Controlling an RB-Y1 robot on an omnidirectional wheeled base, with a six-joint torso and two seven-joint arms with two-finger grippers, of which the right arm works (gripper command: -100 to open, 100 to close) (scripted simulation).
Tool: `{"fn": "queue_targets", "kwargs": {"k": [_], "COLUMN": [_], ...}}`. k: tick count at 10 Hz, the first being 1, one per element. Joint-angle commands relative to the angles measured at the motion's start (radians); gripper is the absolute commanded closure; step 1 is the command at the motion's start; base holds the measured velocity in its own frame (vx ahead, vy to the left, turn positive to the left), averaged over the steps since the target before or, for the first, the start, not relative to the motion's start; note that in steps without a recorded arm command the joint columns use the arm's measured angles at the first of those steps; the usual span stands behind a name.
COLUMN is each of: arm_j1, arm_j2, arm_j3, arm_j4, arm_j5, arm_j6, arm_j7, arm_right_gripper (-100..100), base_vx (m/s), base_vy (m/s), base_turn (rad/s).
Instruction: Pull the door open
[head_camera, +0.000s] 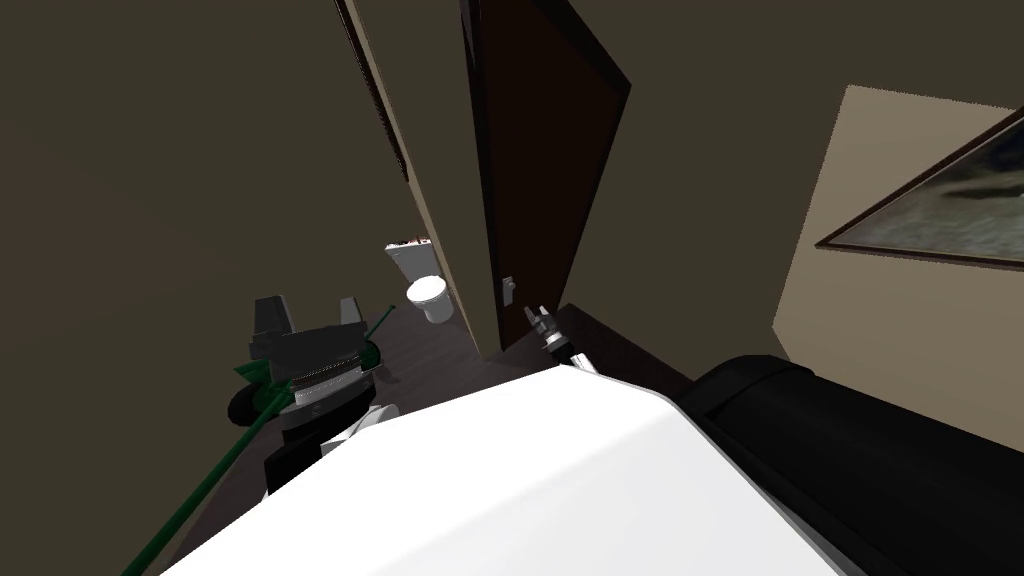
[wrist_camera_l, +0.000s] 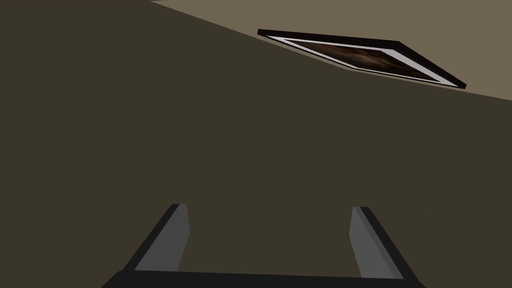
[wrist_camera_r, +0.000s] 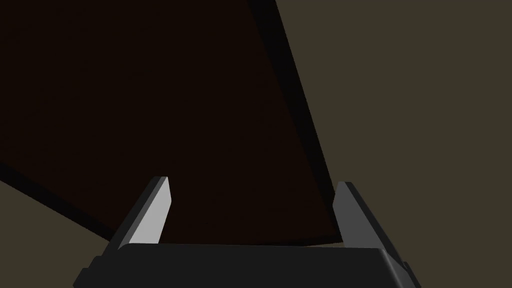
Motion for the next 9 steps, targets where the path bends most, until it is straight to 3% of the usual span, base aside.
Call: {"fn": "queue_targets", "kwargs": {"k": [1,9], "arm_j1": [-0.01,-0.042], "arm_j2": [0.004,0.038], "arm_j3": [-0.003,-0.014], "arm_j4": [0.023,0.125], "arm_j5": [0.03,0.19], "arm_j6": [0.004,0.021], "arm_j7": [0.027,0.163], "arm_right_gripper": [-100,-100], "base_vx": [0.077,0.103], "base_vy": [-0.062,-0.068], "base_turn": [0.073,0.089]}}
